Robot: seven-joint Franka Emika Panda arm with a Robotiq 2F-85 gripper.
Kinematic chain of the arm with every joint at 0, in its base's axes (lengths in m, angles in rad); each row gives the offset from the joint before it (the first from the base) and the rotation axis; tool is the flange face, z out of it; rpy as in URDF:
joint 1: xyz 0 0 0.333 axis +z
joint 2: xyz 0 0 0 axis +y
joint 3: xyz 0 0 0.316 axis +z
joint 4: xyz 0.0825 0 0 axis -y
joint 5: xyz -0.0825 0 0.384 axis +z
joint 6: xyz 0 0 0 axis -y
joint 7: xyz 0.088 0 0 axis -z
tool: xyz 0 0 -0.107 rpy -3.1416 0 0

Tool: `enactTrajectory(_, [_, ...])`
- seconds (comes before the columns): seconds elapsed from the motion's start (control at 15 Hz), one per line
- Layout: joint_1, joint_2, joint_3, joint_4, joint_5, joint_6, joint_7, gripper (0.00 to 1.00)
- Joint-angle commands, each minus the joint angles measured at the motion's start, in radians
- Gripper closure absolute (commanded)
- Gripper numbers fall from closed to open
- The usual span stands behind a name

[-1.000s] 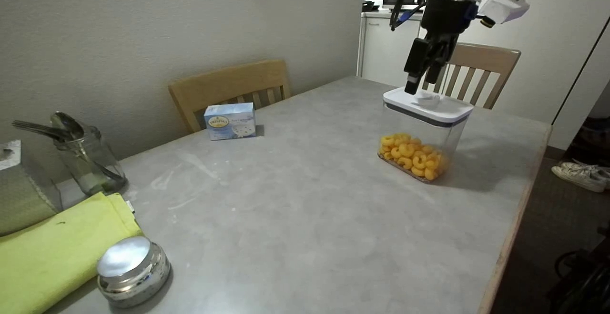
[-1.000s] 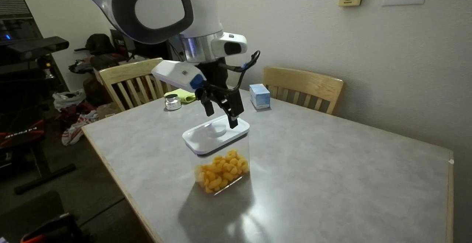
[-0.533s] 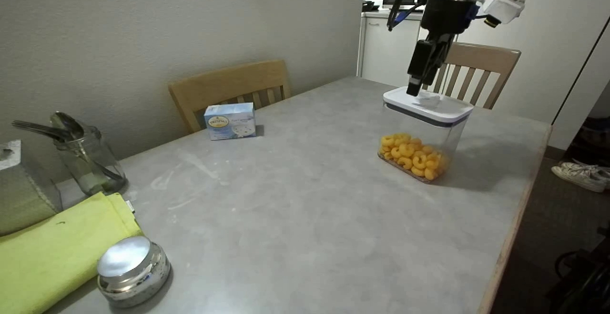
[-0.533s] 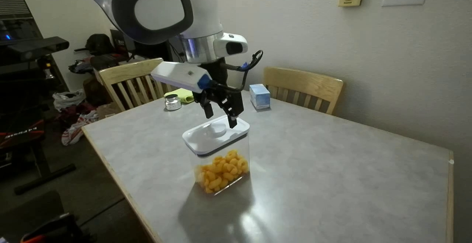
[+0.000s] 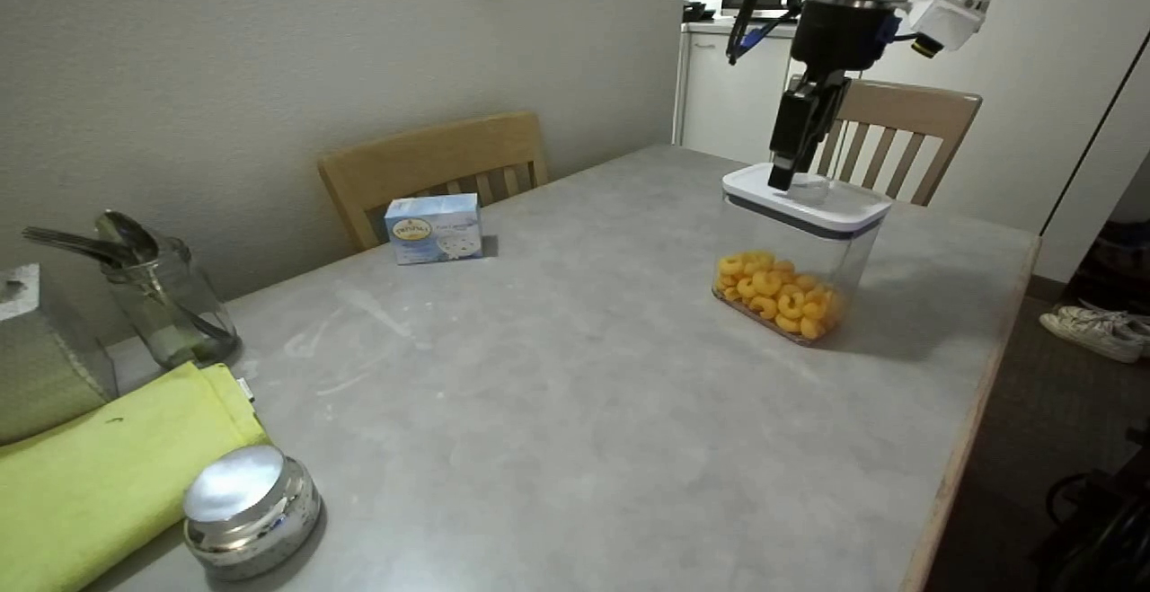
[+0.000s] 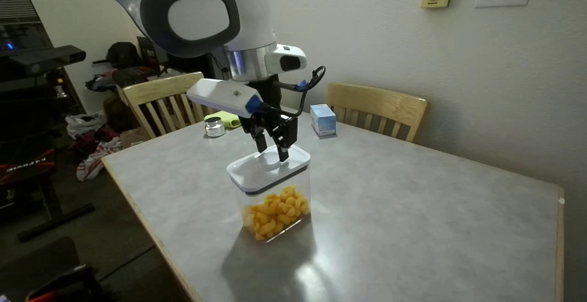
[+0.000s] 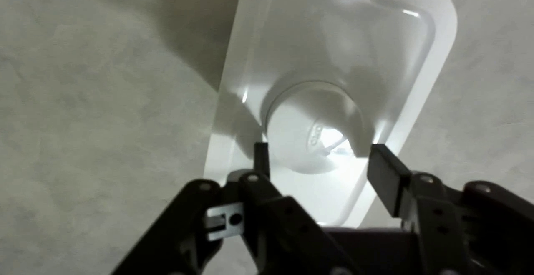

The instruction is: Press the button atop the lid and then remove the lid and put it on the table

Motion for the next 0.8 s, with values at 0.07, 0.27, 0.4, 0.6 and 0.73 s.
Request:
enactTrajectory(0.07, [-0.017, 0.028, 0.023, 0.017, 0.051, -0.030, -0.036, 0.71])
enactTrajectory(0.27, [-0.017, 0.026, 0.024, 0.017, 0.054, -0.034, -0.032, 0.75])
enactTrajectory(0.4, [-0.016, 0.025, 0.023, 0.017, 0.051, -0.038, -0.029, 0.75])
enactTrajectory(0.6, [-0.015, 0.025, 0.021, 0.018, 0.044, -0.041, -0.022, 0.75])
enactTrajectory(0.73, [-0.015, 0.025, 0.019, 0.018, 0.039, -0.043, -0.016, 0.74])
